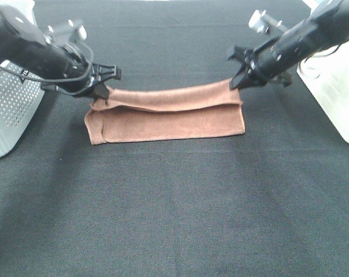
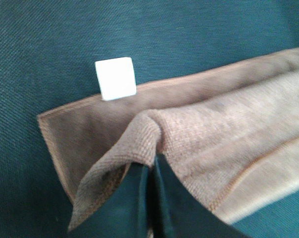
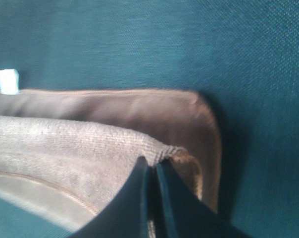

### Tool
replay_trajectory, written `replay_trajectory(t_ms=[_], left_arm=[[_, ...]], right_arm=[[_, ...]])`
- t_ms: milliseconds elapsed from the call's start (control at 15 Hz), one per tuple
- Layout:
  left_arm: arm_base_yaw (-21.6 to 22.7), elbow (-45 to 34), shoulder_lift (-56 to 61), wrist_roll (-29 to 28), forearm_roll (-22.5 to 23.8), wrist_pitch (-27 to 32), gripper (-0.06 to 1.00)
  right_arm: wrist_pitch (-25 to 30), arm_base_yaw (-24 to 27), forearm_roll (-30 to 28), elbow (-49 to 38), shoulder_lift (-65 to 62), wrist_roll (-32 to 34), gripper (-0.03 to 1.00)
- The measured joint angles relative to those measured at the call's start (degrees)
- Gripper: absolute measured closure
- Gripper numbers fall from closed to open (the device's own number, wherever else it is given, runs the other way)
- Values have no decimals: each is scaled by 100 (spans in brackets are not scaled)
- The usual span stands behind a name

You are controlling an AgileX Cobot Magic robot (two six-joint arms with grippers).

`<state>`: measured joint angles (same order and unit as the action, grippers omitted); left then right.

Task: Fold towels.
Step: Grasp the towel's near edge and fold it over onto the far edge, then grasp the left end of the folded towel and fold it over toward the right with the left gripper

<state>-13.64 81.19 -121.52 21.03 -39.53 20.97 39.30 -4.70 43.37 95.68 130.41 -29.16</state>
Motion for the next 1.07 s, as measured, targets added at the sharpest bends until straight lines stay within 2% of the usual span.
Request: replay_trajectory(t_ms=[133,200,267,333,400,467,600,667,800,933,1067], left_arm=[[29,378,-315,-304,246,241,93],[29,498,-435,-453,269,332,88],[29,579,-504,-670,281,384,70],[29,584,-504,-728,292,401,53],[29,584,-498,-745,321,401,34],[29,590,-498,-756,447,401,23],[46,596,-498,-1123,848,596,16],[46,596,-498,-1123,848,596,16],[183,596,-498,-2040,1455,1043,15],[304,596,-561,-2366,1576,1106,15],[309,596,-688,-2406,1415,1071,17]], right_arm=[[-97,0,6,40,235,0,91],[-109,0,0,40,264,0,81],[-109,0,29,63,269,6,58],[-103,0,57,103,269,6,40],[-52,0,69,109,264,6,28],[86,0,52,109,241,17,21],[447,0,-292,109,183,321,17],[447,0,-292,109,183,321,17],[825,0,-831,109,126,922,16],[911,0,-1071,109,126,1106,16],[957,0,-1112,109,126,1180,16]])
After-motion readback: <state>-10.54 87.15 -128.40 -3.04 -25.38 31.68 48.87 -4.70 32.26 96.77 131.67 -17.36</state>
